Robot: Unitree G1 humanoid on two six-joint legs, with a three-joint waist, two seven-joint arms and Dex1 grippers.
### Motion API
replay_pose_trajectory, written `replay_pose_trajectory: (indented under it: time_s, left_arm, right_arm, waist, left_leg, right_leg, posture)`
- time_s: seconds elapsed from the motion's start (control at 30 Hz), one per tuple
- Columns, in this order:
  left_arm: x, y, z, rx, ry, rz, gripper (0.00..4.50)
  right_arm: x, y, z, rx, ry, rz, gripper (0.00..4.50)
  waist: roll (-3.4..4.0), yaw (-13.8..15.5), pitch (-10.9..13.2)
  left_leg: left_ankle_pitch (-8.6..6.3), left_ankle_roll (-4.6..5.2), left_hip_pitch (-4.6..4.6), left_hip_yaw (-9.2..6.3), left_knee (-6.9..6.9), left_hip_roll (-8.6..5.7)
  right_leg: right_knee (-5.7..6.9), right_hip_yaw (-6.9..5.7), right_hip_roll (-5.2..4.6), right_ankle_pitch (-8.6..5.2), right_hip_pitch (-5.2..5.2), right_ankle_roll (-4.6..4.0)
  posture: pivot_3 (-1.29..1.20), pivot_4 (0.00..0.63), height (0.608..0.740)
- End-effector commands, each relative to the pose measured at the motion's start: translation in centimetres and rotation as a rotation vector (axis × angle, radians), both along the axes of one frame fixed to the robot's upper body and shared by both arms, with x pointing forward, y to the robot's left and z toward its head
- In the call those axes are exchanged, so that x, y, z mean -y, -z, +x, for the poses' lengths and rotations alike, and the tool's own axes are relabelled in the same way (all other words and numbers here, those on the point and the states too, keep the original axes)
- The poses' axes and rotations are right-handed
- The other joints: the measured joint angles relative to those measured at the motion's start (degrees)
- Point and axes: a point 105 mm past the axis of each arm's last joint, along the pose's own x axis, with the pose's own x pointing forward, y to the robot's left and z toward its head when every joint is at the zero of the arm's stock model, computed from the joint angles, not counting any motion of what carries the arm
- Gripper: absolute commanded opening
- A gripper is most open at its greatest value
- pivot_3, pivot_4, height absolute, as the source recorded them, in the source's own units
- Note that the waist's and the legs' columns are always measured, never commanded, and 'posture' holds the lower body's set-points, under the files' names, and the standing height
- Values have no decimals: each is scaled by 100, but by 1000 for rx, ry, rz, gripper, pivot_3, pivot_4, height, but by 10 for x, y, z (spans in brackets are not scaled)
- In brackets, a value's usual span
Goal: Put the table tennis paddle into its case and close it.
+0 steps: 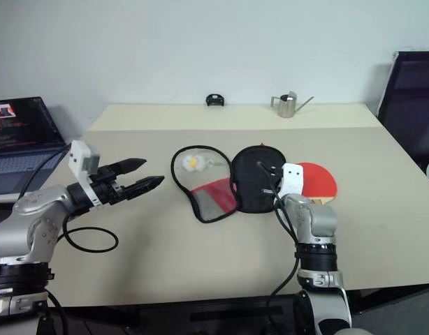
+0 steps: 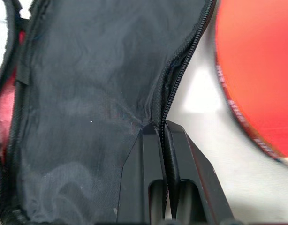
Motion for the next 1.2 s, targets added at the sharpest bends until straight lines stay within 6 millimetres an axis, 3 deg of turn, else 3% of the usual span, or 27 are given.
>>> replay_pose_trajectory:
  time_s: [0.03,0.23,0.33,0.4,0.5,0.63,0.77,0.87,1.0,1.1,1.2]
  left_arm:
    - [4,-14,-4,58,17,-2,4500]
    - [5,-14,-3,61,20,-4,4500]
    - [5,-14,-4,61,19,-3,4500]
    - [6,-14,-4,61,19,-3,4500]
    - [6,-14,-4,63,19,-2,4500]
    - [7,-15,-6,67,25,-4,4500]
    - [12,-15,-6,65,52,-6,4500]
    - [20,-15,-7,63,87,-5,4500]
    - [38,-17,-11,56,176,-8,4500]
    - [58,-20,-17,43,282,-15,4500]
    - [71,-24,-20,35,351,-26,4500]
  right_arm:
    - [10,-5,4,31,16,-31,40]
    - [15,-7,9,51,-1,-73,40]
    - [21,-15,11,94,14,-100,694]
    - [23,-22,12,125,12,-114,1395]
    - [20,-49,10,263,-41,-143,2396]
    - [17,-67,-1,344,-150,-123,2396]
    - [37,-68,-8,347,-151,-136,2396]
    - [49,-70,-12,350,-152,-127,2981]
    - [76,-71,-16,339,-112,-150,4364]
    - [104,-64,-24,292,-46,-187,4453]
    - [112,-58,-34,258,-40,-205,4453]
  waist:
    - [0,0,0]
    - [-1,-1,0]
    - [-1,1,0]
    - [-1,2,0]
    - [-1,3,0]
    - [-2,17,-1]
    - [-3,34,-1]
    - [-3,42,-1]
    - [-3,48,-1]
    - [-4,117,-1]
    - [-4,129,-1]
  left_leg:
    - [0,0,0,0,0,0]
    - [0,0,0,0,0,0]
    - [0,0,0,0,0,0]
    - [0,0,0,0,0,0]
    - [0,0,0,0,0,0]
    - [0,1,-3,0,0,0]
    - [0,1,-3,-1,0,0]
    - [0,1,-2,0,1,0]
    - [0,1,-2,0,1,0]
    - [0,2,-3,0,1,0]
    - [0,2,-3,0,1,0]
  right_leg:
    - [0,0,0,0,0,0]
    - [0,1,0,0,0,0]
    - [0,0,0,0,1,0]
    - [0,0,0,0,0,0]
    - [0,1,0,0,0,0]
    - [-5,0,0,0,0,0]
    - [-5,-1,0,0,1,0]
    - [-5,0,0,0,2,0]
    - [-3,0,1,0,2,0]
    - [-10,-2,1,0,6,0]
    - [-10,-1,1,0,7,0]
  posture:
    - [0,150,740]
    - [0,150,740]
    - [0,150,740]
    - [0,150,740]
    - [0,150,740]
    - [0,150,740]
    - [0,150,740]
    - [0,150,740]
    - [0,150,740]
    - [0,150,740]
    - [0,150,740]
